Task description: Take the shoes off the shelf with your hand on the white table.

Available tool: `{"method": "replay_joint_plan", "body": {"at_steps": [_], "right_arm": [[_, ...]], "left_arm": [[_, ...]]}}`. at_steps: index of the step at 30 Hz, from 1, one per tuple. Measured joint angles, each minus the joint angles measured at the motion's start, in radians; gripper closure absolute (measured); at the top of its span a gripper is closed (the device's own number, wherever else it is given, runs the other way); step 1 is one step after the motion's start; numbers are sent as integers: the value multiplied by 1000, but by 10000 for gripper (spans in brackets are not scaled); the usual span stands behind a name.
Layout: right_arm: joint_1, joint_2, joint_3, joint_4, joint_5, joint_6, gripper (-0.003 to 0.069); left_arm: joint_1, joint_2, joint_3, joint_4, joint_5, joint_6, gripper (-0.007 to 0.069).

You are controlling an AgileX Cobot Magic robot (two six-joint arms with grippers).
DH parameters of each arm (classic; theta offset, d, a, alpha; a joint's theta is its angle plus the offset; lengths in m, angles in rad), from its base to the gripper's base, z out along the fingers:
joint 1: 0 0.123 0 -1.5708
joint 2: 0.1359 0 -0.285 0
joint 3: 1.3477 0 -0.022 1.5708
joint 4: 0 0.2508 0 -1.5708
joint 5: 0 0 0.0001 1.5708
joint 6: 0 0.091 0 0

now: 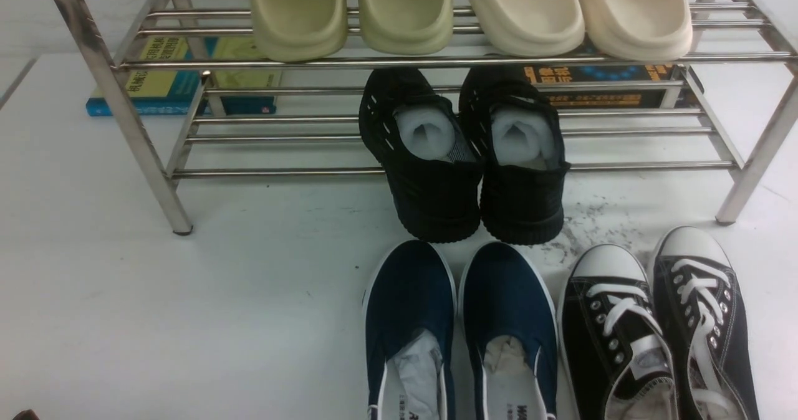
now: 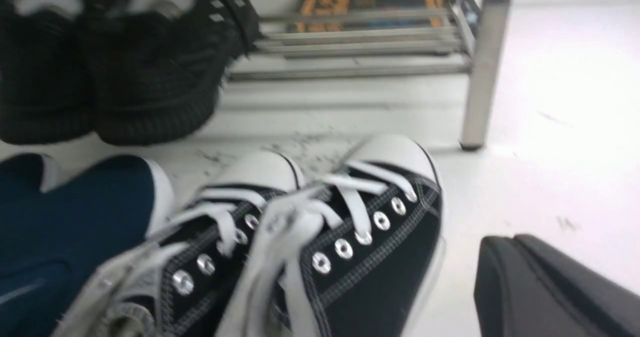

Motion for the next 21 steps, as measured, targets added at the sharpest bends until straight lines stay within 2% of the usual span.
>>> {"method": "replay_joint_plan", "body": {"at_steps": [4, 9, 15, 21], "right_arm": [[-65, -2, 9, 16, 52, -7, 651], [-88, -2, 6, 18, 70, -20, 647], [-88, -2, 6, 19, 70, -21, 641], [-39, -2, 6, 19, 71, -21, 634]], "left_arm": [[0, 0, 0, 0, 0, 0, 385], [0, 0, 0, 0, 0, 0, 385], [0, 0, 0, 0, 0, 0, 385], [0, 0, 0, 0, 0, 0, 385]]}}
